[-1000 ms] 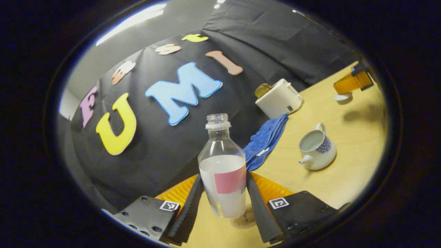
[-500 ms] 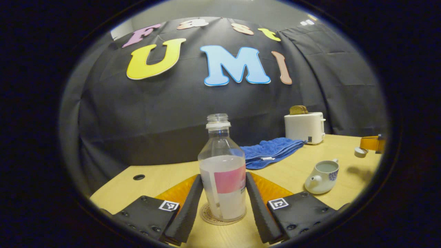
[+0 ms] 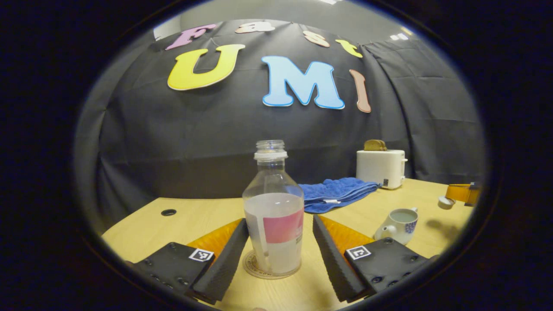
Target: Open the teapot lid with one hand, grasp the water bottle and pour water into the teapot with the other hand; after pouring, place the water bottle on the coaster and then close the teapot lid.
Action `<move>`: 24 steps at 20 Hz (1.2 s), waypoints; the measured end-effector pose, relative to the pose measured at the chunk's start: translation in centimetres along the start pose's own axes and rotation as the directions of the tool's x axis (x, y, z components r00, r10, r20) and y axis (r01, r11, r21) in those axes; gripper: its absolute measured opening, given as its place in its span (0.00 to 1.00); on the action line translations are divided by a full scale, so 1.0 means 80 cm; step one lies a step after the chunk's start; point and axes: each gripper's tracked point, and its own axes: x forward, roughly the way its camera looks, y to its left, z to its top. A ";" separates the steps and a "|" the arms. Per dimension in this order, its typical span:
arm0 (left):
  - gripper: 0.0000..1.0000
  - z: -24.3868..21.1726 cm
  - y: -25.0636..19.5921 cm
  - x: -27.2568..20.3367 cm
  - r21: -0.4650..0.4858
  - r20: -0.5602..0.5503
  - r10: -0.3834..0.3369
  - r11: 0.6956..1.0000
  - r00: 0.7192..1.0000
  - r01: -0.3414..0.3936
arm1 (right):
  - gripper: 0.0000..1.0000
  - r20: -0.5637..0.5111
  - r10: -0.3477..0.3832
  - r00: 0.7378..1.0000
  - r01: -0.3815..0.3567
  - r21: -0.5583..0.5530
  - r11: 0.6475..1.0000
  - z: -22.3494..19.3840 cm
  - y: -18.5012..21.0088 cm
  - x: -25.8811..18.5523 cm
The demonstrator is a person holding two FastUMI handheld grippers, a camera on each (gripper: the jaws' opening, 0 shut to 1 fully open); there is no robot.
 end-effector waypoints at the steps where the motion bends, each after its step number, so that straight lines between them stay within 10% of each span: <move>1: 1.00 -0.001 0.001 -0.002 -0.002 -0.004 0.005 1.000 1.000 -0.005 | 0.02 0.001 0.004 1.000 -0.004 0.001 1.000 0.000 0.001 0.000; 24: 1.00 0.015 0.013 -0.136 -0.044 0.041 0.112 0.993 0.993 -0.110 | 0.01 -0.021 0.220 0.975 -0.221 -0.117 0.968 0.026 0.131 0.033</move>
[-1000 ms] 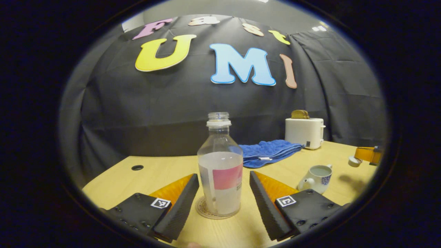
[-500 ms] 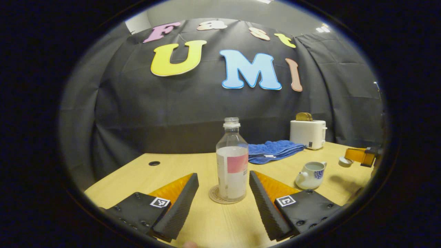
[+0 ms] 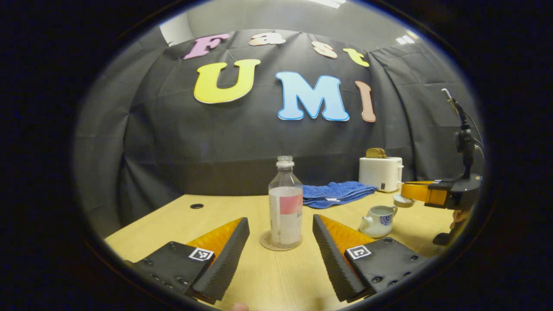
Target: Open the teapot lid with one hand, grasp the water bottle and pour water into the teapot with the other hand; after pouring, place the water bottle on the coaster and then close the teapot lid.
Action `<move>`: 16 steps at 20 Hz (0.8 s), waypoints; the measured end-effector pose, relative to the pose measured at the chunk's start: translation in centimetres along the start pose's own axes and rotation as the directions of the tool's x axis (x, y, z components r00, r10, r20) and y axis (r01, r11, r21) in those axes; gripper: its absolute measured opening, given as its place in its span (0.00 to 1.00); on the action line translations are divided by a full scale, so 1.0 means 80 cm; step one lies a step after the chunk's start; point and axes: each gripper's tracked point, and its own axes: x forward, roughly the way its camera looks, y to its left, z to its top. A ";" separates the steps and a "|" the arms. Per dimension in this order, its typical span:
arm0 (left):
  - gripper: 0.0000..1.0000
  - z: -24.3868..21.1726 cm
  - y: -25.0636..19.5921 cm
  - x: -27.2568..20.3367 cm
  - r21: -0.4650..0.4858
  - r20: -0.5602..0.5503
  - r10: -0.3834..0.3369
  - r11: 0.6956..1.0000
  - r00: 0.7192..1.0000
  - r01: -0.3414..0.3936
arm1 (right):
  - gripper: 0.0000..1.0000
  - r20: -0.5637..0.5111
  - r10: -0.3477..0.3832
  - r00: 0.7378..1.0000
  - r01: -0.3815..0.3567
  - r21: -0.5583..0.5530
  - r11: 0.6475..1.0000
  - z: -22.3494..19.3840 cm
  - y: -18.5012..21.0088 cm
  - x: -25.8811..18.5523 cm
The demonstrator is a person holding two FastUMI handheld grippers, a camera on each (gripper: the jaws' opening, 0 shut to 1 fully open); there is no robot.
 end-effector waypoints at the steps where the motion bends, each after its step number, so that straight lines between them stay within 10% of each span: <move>1: 1.00 0.001 0.002 -0.001 -0.003 0.004 0.005 1.000 1.000 -0.005 | 0.02 -0.008 0.016 1.000 -0.016 0.008 1.000 0.000 0.009 0.006; 16: 1.00 0.008 0.018 -0.010 -0.038 0.026 0.023 0.999 0.999 -0.022 | 0.02 -0.079 0.039 0.996 -0.039 0.004 0.999 -0.027 0.030 0.042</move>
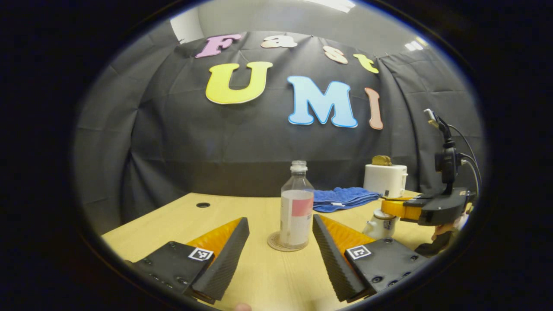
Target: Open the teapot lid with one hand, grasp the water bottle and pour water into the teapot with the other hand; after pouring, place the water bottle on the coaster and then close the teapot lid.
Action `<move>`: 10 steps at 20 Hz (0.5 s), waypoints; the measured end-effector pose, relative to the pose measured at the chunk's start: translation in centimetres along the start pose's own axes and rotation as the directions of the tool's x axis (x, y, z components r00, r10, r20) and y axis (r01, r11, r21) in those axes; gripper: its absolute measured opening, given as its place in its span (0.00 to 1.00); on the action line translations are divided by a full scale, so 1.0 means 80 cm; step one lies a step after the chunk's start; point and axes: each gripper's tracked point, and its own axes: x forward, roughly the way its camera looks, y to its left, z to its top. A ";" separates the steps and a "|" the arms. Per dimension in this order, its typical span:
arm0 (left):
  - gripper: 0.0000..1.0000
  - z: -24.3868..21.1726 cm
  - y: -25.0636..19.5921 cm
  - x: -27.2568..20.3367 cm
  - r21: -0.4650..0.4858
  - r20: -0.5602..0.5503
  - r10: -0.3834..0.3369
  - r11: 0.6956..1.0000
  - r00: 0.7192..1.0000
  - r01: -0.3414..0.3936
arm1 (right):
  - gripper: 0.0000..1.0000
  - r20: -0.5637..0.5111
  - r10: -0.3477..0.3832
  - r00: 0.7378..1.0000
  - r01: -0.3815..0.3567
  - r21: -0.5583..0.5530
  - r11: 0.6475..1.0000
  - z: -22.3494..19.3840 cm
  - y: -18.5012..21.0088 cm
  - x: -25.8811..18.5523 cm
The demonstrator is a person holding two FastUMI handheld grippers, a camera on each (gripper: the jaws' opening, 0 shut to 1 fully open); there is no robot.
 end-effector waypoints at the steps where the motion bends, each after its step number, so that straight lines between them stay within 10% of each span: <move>1: 1.00 0.003 -0.001 -0.002 0.000 0.003 -0.001 1.000 1.000 0.001 | 0.02 0.001 0.003 1.000 -0.003 0.004 1.000 0.000 0.000 -0.003; 10: 1.00 0.001 -0.014 -0.008 -0.010 -0.012 0.000 1.000 1.000 0.000 | 0.25 0.010 0.005 1.000 -0.005 0.012 1.000 0.008 -0.001 -0.014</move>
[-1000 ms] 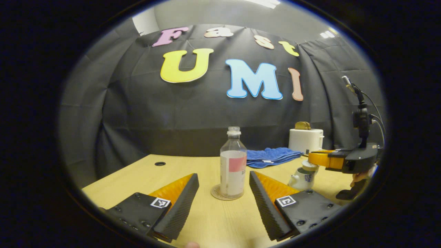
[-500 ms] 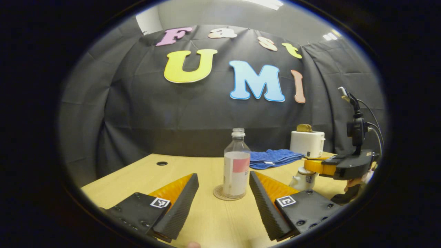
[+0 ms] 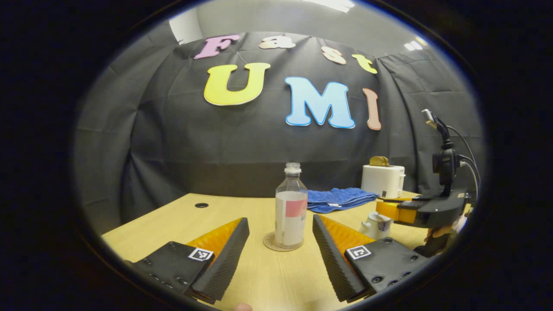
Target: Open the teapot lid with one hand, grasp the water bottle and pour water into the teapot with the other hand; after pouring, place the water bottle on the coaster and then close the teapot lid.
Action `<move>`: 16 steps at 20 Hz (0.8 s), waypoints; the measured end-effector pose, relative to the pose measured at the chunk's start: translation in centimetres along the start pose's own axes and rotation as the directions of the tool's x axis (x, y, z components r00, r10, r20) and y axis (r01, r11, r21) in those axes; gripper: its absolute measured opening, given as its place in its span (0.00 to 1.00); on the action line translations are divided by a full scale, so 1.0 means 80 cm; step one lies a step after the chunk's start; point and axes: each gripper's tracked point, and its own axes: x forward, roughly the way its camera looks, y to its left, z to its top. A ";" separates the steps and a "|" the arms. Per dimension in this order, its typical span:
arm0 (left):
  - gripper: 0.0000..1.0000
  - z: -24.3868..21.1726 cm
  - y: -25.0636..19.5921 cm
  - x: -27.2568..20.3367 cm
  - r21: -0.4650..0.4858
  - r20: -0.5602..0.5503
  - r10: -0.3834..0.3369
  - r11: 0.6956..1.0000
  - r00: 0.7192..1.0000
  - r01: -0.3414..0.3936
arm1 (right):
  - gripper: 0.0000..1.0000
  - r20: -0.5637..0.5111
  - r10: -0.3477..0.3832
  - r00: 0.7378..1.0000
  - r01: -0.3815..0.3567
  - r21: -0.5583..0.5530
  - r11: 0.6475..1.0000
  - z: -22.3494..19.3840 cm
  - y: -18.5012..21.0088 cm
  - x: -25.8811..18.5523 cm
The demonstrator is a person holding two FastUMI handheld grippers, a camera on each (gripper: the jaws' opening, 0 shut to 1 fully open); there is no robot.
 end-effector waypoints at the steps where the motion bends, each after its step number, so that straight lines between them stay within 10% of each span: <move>1: 1.00 -0.002 -0.001 -0.002 -0.007 -0.003 0.003 1.000 1.000 -0.003 | 0.25 0.004 0.000 1.000 0.000 0.009 1.000 0.002 0.000 -0.006; 16: 1.00 -0.023 -0.019 -0.024 0.044 0.021 0.067 0.997 0.998 -0.068 | 0.25 0.053 -0.037 0.998 0.036 0.025 0.999 -0.029 0.013 -0.086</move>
